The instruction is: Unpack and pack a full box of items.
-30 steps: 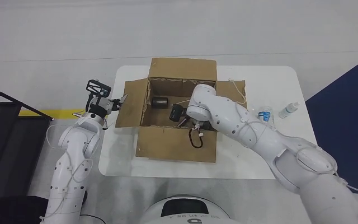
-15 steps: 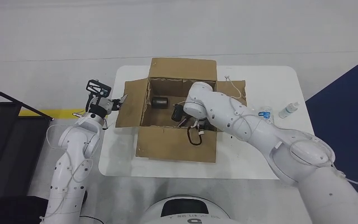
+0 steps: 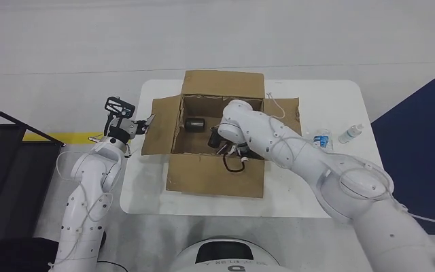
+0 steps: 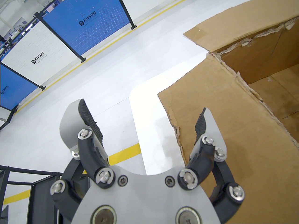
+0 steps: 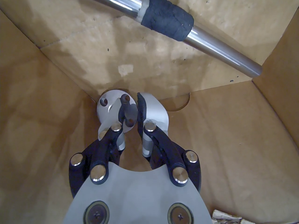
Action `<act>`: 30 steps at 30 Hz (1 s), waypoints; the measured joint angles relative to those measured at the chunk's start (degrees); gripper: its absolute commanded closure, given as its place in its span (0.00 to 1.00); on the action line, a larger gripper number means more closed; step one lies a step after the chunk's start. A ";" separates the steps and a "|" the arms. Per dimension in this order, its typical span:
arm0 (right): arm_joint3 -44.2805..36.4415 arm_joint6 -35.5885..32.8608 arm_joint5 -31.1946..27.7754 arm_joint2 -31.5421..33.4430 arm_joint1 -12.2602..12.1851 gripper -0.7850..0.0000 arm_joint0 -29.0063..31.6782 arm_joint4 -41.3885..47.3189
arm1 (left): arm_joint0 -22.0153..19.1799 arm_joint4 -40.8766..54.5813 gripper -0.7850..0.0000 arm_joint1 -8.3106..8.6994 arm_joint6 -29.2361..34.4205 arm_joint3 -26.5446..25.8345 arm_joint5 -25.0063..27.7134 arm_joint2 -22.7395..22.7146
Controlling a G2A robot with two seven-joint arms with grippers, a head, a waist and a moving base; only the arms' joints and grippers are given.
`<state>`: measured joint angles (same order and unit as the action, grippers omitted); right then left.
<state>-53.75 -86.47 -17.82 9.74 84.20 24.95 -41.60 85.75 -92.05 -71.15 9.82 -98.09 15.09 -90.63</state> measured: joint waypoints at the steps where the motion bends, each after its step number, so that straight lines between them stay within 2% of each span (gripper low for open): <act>1: 0.06 0.20 -0.20 0.00 0.16 1.00 0.00 -0.15 | 0.00 0.00 0.00 0.00 0.00 0.00 0.00 0.00; 9: -2.40 3.64 -3.63 0.24 -0.40 1.00 -1.21 0.06 | 0.00 0.00 0.00 0.00 0.00 0.00 0.00 0.00; 14: -5.82 6.02 -3.76 2.62 -2.60 1.00 -0.87 -0.81 | 0.00 0.00 0.00 0.00 0.00 0.00 0.00 0.00; 21: -10.55 5.89 -2.91 5.67 -5.61 1.00 0.98 -2.18 | 0.00 0.00 0.00 0.00 0.00 0.00 0.00 0.00; 22: -11.08 5.58 -2.72 6.01 -5.94 0.88 1.27 -2.28 | 0.00 0.00 0.00 0.00 0.00 0.00 0.00 0.00; 24: -11.61 3.88 -2.67 6.70 -6.55 0.58 1.85 -1.64 | 0.00 0.00 0.00 0.00 0.00 0.00 0.00 0.00; 25: -11.53 2.96 -2.57 6.82 -6.70 0.53 2.07 -1.09 | 0.00 0.00 0.00 0.00 0.00 0.00 0.00 0.00; 26: -11.20 2.17 -2.22 6.50 -6.77 0.40 2.32 -0.26 | 0.00 0.00 0.00 0.00 0.00 0.00 0.00 0.00; 27: -10.84 1.88 -1.98 5.94 -6.74 0.13 2.36 0.43 | 0.00 0.00 0.00 0.00 0.00 0.00 0.00 0.00; 29: -9.75 1.56 -1.57 4.21 -6.51 0.00 1.80 2.30 | 0.00 0.00 0.00 0.00 0.00 0.00 0.00 0.00; 30: -9.23 1.48 -1.47 3.40 -6.36 0.00 1.41 3.16 | 0.00 0.00 0.00 0.00 0.00 0.00 0.00 0.00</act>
<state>-62.99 -85.00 -19.29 13.14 77.84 26.35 -38.44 85.75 -92.05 -71.15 9.82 -98.09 15.09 -90.63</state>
